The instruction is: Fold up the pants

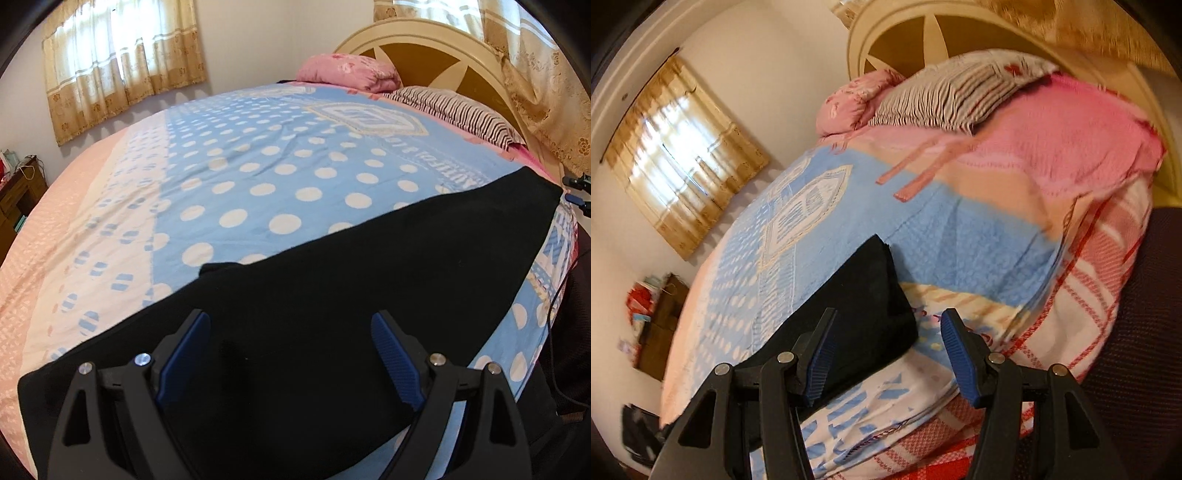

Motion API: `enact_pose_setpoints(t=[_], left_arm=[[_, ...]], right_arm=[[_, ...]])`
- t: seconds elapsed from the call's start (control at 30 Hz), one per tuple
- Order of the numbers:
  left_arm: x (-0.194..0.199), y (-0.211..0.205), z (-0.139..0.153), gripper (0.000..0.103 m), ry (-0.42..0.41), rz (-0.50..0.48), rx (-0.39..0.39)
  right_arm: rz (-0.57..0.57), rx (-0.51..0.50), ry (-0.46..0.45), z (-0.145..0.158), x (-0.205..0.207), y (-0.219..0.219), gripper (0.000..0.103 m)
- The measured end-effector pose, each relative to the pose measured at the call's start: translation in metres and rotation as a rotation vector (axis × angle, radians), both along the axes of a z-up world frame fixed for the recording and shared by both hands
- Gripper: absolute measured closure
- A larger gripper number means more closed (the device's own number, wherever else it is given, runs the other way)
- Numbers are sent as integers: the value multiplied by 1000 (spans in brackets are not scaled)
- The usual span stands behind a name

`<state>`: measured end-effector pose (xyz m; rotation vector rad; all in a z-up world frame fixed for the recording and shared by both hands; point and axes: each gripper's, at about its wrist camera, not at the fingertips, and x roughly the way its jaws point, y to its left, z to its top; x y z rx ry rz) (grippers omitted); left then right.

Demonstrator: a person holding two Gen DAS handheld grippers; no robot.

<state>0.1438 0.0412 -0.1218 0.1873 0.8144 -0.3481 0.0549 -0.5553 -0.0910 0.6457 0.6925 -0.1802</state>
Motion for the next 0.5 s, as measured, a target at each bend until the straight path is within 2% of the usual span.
enact_pose_setpoints(t=[0.1, 0.33, 0.5], left_arm=[[2, -2, -5, 11, 13, 6, 14], [5, -5, -19, 11, 56, 16, 28], [4, -6, -21, 11, 62, 10, 26]], right_arm=[[12, 17, 25, -12, 7, -7, 45], [62, 32, 16, -17, 18, -2, 45], [88, 12, 53, -23, 33, 2, 46]])
